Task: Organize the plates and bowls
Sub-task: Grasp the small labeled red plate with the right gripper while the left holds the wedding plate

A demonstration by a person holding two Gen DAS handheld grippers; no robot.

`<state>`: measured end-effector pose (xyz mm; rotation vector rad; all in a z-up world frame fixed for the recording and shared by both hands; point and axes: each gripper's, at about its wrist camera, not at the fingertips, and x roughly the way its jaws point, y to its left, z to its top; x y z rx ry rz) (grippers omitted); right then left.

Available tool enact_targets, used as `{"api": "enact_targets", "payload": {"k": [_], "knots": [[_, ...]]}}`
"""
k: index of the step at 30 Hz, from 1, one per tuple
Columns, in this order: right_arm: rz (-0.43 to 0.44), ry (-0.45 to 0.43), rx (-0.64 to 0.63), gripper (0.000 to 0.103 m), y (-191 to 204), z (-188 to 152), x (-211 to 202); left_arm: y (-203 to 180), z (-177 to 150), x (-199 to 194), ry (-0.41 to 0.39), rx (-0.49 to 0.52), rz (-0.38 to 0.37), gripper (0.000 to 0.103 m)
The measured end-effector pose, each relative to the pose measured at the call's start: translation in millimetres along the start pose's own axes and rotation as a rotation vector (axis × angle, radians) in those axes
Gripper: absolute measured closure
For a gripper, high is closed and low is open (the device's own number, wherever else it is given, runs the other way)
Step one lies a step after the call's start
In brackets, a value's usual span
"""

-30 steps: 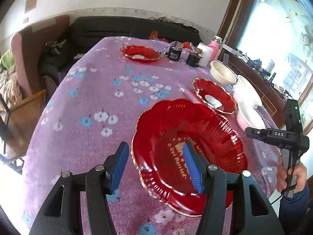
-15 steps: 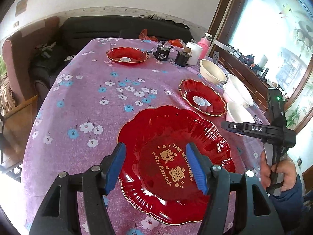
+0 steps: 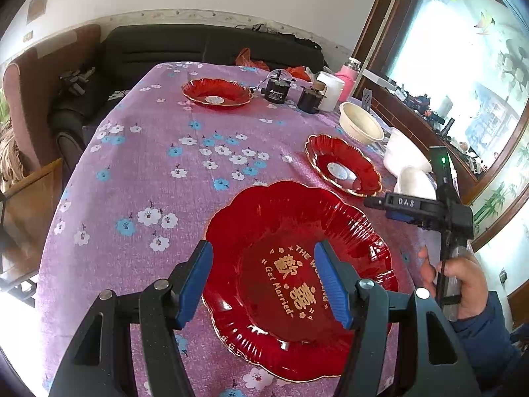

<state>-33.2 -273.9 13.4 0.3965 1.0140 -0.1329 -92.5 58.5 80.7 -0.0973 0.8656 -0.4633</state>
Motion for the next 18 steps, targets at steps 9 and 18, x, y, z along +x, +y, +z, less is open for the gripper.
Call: {"api": "enact_targets", "payload": {"k": [9, 18], "knots": [[0.02, -0.06, 0.095, 0.031, 2, 23, 13, 11, -1, -3, -0.003, -0.014, -0.002, 0.04], [0.035, -0.024, 0.021, 0.071, 20, 31, 25, 25, -1, -2, 0.004, -0.035, 0.013, 0.04]]}}
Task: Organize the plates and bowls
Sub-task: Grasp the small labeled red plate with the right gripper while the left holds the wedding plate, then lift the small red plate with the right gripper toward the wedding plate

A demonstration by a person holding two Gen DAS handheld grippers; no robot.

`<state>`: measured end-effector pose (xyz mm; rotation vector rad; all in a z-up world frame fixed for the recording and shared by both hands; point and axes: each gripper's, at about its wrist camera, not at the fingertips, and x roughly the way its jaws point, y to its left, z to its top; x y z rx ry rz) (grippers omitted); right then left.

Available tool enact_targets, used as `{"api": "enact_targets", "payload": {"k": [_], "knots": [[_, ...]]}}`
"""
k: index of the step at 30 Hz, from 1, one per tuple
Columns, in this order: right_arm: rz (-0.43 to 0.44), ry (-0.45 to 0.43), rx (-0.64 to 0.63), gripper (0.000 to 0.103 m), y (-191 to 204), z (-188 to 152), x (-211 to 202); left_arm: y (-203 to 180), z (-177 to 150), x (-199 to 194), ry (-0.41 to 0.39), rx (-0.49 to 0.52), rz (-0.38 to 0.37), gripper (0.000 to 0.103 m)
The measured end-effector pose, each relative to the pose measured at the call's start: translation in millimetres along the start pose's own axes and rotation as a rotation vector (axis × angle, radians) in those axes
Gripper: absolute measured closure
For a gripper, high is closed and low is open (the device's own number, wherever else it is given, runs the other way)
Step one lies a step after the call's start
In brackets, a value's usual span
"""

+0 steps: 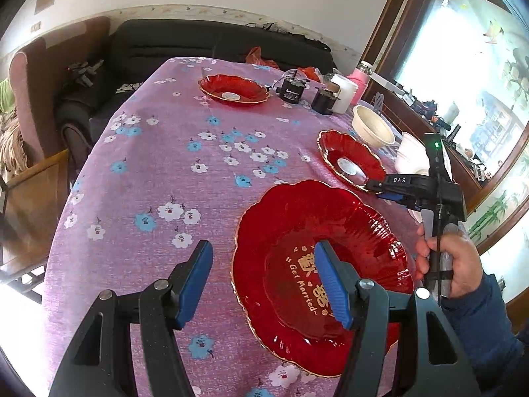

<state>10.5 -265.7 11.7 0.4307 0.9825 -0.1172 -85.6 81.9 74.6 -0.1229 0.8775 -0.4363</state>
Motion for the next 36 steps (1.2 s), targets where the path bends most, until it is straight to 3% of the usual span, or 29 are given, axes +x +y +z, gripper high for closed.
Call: {"api": "enact_targets", "payload": {"k": [8, 14, 18, 28, 32, 36], "knots": [[0.192, 0.119, -0.122, 0.07, 41, -22, 5, -3, 6, 4, 0.015, 0.016, 0.014, 0.04], [0.151, 0.068, -0.123, 0.066, 32, -20, -12, -4, 16, 13, 0.034, 0.015, 0.031, 0.04], [0.18, 0.061, -0.093, 0.064, 20, -12, -14, -7, 28, 21, 0.051, 0.02, 0.027, 0.04], [0.167, -0.028, -0.103, 0.064, 16, 29, 1, 1, 99, 81, 0.128, -0.033, 0.023, 0.04], [0.268, 0.001, -0.118, 0.064, 4, 30, 13, 7, 119, 112, 0.156, -0.054, -0.017, 0.04], [0.311, 0.019, -0.111, 0.064, -2, 27, 16, 5, 135, 137, 0.176, 0.015, -0.041, 0.04]]}}
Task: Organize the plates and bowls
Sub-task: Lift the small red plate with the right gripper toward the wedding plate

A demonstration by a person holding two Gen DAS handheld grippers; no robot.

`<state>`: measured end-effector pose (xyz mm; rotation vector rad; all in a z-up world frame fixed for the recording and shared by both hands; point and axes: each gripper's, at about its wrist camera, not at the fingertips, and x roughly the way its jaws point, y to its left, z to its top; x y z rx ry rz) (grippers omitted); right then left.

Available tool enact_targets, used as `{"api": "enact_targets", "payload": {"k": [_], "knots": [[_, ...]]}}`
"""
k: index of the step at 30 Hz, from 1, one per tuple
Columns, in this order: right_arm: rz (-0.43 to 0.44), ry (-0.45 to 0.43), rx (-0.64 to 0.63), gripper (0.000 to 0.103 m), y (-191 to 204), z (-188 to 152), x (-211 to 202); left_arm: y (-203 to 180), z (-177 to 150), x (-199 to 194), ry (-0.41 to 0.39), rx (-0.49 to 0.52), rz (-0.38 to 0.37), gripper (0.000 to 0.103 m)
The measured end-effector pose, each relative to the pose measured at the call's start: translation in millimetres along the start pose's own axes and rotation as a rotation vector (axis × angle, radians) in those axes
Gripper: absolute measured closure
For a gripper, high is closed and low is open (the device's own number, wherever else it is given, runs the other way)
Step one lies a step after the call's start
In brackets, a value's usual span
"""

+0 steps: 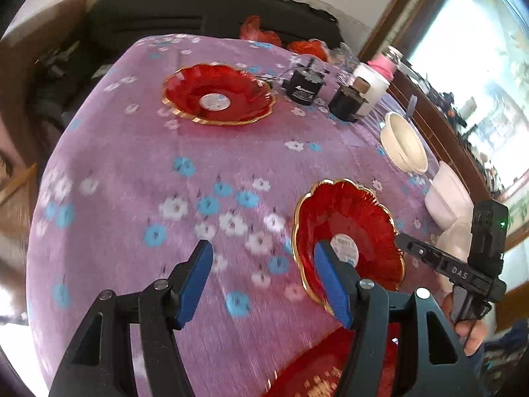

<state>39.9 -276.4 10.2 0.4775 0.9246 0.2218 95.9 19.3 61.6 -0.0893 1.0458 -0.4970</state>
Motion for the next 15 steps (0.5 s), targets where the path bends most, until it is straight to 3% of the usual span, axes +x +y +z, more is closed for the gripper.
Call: {"api": "enact_targets", "payload": {"k": [1, 3, 5, 7, 10, 15], "knots": [[0.011, 0.006, 0.005, 0.067, 0, 0, 2, -3, 4, 6, 0.009, 0.026, -0.023, 0.04], [-0.005, 0.009, -0.007, 0.086, 3, 1, 4, -10, 8, 21, 0.031, 0.069, -0.011, 0.042], [-0.034, 0.014, -0.007, 0.087, 1, 0, 6, -16, 7, 31, 0.048, 0.092, 0.013, 0.054], [-0.019, 0.021, 0.003, 0.088, 0, 1, 7, -19, 5, 41, 0.074, 0.115, 0.025, 0.073], [-0.032, 0.02, -0.02, 0.092, 6, 0, 9, -26, 2, 48, 0.09, 0.169, 0.024, 0.078], [-0.091, 0.0, -0.068, 0.092, 16, -2, 11, -34, 3, 55, 0.124, 0.214, 0.018, 0.078]]}}
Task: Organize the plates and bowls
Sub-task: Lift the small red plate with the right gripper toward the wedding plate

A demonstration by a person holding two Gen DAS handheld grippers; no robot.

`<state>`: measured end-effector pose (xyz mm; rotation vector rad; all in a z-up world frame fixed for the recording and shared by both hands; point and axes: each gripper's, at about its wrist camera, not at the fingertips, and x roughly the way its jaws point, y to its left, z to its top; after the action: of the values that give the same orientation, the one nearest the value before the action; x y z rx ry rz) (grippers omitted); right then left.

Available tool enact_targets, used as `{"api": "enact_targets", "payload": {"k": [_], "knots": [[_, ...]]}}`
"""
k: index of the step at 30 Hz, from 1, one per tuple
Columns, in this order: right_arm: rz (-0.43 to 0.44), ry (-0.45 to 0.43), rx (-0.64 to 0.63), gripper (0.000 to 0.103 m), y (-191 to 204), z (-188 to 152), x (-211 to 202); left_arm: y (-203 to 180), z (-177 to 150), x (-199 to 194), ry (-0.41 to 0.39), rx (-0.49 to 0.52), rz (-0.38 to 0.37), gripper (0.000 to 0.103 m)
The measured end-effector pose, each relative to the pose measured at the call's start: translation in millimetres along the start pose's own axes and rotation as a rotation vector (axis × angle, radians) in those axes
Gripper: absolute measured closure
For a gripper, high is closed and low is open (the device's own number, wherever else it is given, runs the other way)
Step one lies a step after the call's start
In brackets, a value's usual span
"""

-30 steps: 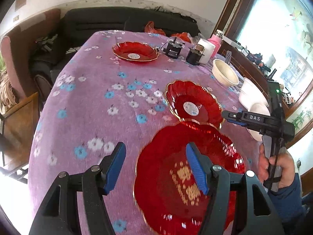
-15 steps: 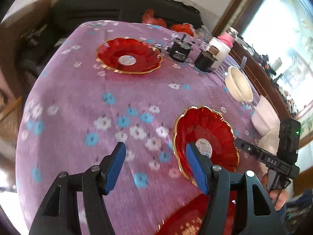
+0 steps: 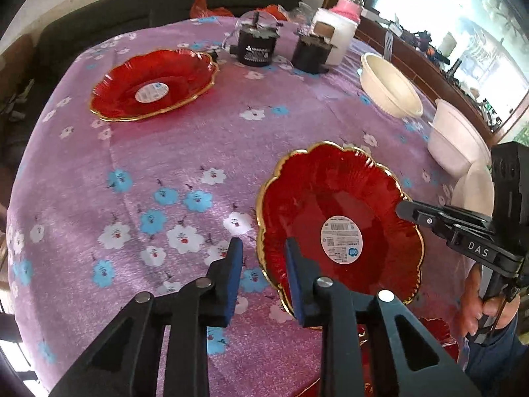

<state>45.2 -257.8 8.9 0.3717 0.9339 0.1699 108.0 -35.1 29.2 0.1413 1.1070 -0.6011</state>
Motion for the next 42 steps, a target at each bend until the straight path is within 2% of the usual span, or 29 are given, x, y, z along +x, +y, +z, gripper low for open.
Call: {"api": "enact_targets", "payload": {"k": [2, 6, 10, 15, 18, 22, 27, 31, 34, 38, 42], "knots": [[-0.026, -0.006, -0.029, 0.092, 5, -1, 1, 0, 1, 6, 0.034, -0.003, 0.026, 0.077], [-0.058, -0.017, -0.066, 0.091, 10, -2, 2, 0, 3, 9, 0.059, -0.02, 0.031, 0.077], [-0.019, -0.008, -0.043, 0.09, 5, -1, 3, -10, 8, 16, 0.094, 0.023, 0.053, 0.079], [0.04, 0.031, 0.022, 0.089, -4, 0, 3, -18, 8, 19, 0.077, 0.068, 0.073, 0.081], [0.042, 0.048, 0.012, 0.088, 0, -4, 3, -18, 6, 19, 0.056, 0.073, 0.076, 0.082], [0.023, 0.02, -0.006, 0.09, 6, -6, -1, -23, 6, 11, 0.002, 0.07, 0.112, 0.082], [0.04, -0.098, -0.012, 0.091, 9, -1, -25, -27, 8, -13, -0.118, 0.048, 0.093, 0.082], [0.019, -0.202, -0.052, 0.092, 18, 0, -44, -34, 8, -30, -0.216, 0.055, 0.096, 0.082], [0.01, -0.229, -0.05, 0.092, 17, 1, -49, -39, 8, -36, -0.247, 0.066, 0.085, 0.082], [0.04, -0.2, -0.024, 0.092, 12, 1, -45, -45, 6, -39, -0.254, 0.09, 0.118, 0.082], [0.046, -0.216, -0.039, 0.092, 16, 2, -49, -48, 4, -45, -0.255, 0.107, 0.141, 0.082]]}}
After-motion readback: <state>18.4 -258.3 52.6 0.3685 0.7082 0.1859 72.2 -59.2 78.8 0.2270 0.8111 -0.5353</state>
